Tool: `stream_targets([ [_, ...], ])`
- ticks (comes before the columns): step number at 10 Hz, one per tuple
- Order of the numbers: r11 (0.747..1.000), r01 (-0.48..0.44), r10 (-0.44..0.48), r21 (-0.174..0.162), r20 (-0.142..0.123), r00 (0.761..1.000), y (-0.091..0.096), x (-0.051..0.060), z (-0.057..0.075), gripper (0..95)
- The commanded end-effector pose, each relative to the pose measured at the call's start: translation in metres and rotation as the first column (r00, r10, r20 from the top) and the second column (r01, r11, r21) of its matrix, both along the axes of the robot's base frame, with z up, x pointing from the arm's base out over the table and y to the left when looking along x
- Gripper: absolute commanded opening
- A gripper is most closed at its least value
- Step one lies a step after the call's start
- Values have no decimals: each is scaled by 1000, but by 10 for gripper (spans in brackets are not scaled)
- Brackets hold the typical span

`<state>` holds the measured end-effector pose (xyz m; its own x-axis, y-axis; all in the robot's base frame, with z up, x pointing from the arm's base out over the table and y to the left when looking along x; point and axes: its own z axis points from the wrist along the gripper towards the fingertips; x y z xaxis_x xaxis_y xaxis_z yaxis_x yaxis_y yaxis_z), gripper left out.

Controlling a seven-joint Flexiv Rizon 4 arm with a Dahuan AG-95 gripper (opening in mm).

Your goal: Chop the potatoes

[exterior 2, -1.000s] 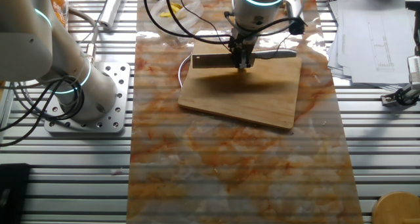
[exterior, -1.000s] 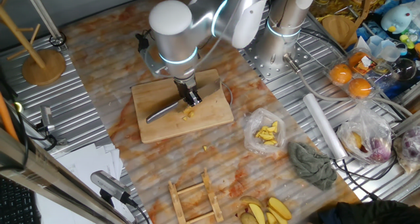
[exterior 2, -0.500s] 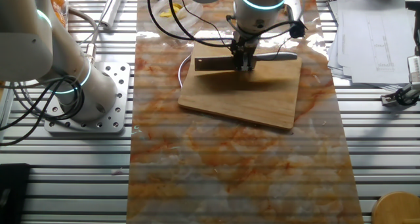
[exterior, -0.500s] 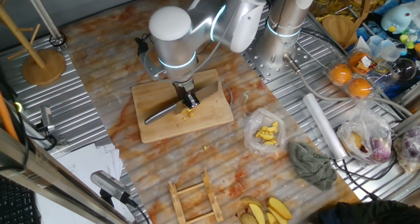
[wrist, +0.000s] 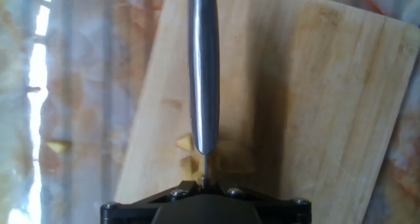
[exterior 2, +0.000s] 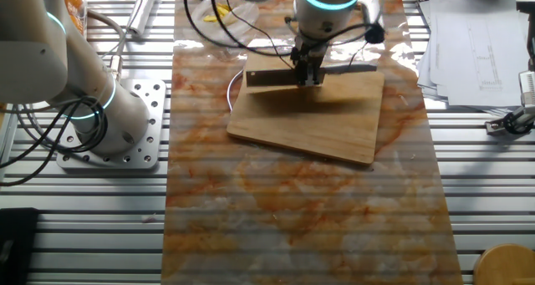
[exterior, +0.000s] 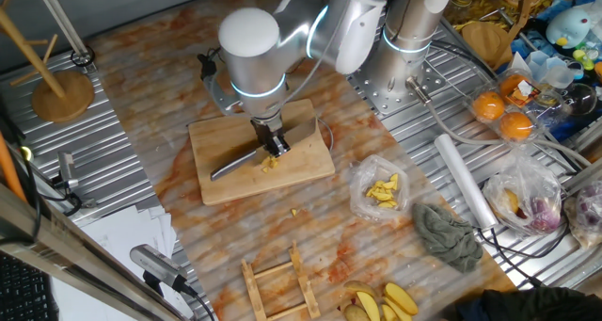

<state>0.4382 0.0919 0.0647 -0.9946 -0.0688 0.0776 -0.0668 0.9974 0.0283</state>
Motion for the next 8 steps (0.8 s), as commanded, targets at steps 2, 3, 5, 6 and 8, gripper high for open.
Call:
stream_targets([
  [2,1000,1,-1,-11,9,1000,-3,0,4,0],
  [3,1000,3,-2,-14,9,1000,-7,2,5,0],
  [5,1000,2,-2,-13,11,1000,-12,3,4,0],
  [6,1000,3,-3,-14,12,1000,-12,3,4,0],
  [8,1000,2,-2,-18,15,1000,-15,5,1,0],
])
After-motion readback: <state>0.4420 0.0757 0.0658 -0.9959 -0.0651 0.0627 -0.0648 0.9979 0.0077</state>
